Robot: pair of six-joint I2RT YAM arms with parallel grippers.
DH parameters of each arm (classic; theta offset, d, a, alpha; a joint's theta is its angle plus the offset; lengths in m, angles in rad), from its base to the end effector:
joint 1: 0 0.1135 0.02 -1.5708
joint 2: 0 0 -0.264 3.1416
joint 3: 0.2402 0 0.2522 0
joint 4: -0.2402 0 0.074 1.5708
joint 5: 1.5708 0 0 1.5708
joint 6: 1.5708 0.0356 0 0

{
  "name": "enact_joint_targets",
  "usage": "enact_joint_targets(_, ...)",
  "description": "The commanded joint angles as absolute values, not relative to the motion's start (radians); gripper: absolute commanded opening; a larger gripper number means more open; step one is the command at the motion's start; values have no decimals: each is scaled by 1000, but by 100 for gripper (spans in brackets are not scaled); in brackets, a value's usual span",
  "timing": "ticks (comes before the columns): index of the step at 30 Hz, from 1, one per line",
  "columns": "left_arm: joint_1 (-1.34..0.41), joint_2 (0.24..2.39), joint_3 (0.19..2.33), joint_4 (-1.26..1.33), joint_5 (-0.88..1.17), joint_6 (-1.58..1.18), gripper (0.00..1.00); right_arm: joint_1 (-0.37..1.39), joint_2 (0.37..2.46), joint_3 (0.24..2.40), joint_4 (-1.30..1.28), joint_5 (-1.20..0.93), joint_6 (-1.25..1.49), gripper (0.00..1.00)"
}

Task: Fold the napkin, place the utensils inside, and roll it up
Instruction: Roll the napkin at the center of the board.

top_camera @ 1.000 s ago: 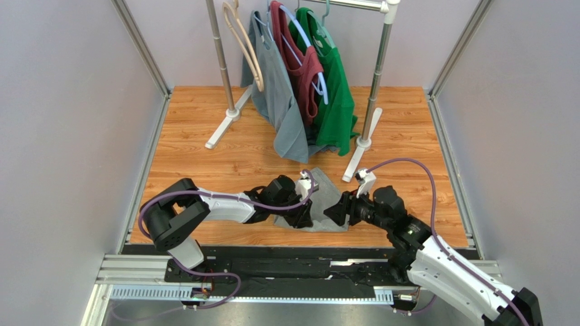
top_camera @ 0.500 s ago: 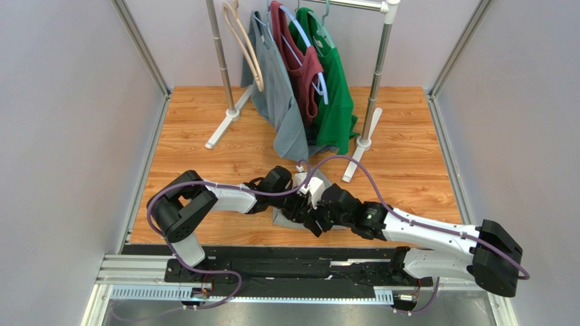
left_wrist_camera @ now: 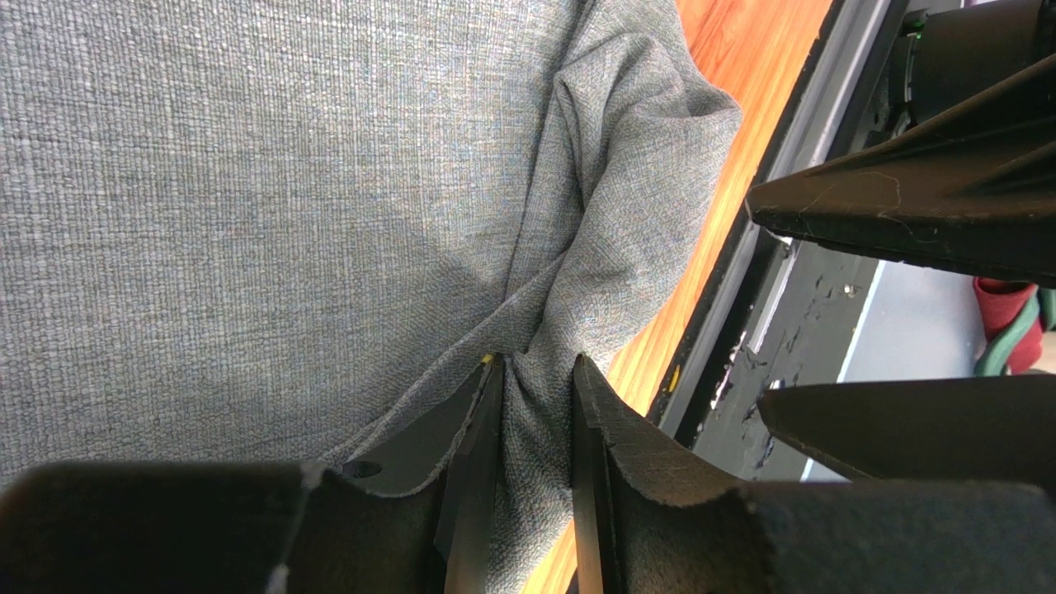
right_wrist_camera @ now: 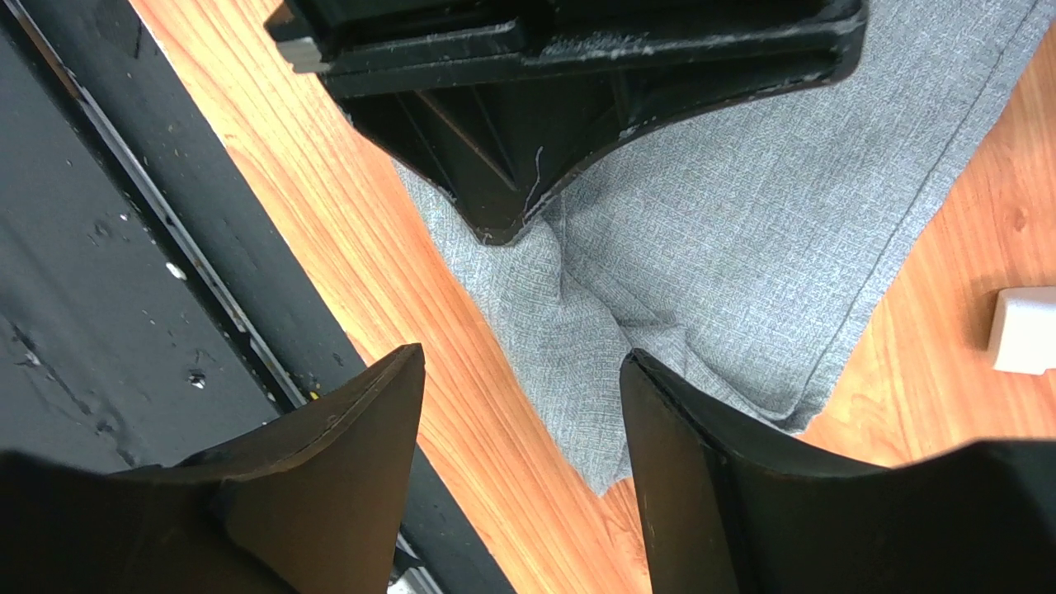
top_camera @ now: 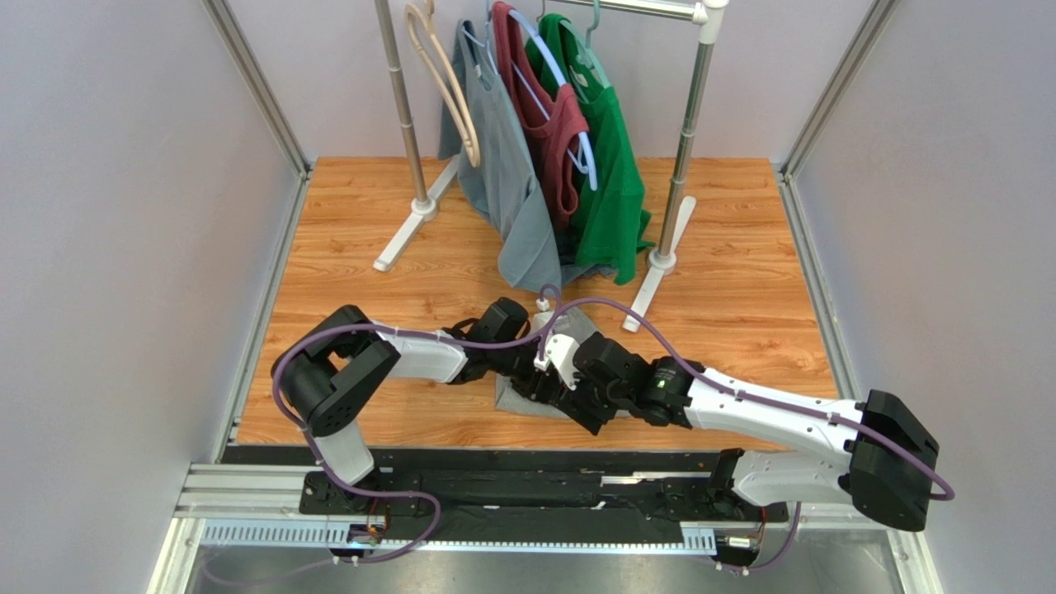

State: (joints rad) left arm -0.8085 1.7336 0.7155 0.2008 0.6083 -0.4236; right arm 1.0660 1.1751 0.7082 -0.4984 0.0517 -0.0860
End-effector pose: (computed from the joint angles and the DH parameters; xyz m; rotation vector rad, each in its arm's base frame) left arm 0.2015 -0.2405 0.1217 0.8093 2.4751 -1.2528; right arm 0.1111 0.1972 0.2103 -1.3800 2.1628 0.3186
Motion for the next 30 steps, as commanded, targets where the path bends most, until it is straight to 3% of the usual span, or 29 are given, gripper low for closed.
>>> enact_joint_targets(1,-779,1821,635,-81,414,-376,33,1072,1204,727,-492,64,-155,64)
enact_joint_targets(15,-767,1802,623,-71,416,-380,33,1077,1310,744,-466,120,-195,62)
enact_joint_targets(30,-769,1758,603,-38,420,-373,33,1075,1437,756,-420,94,-279,54)
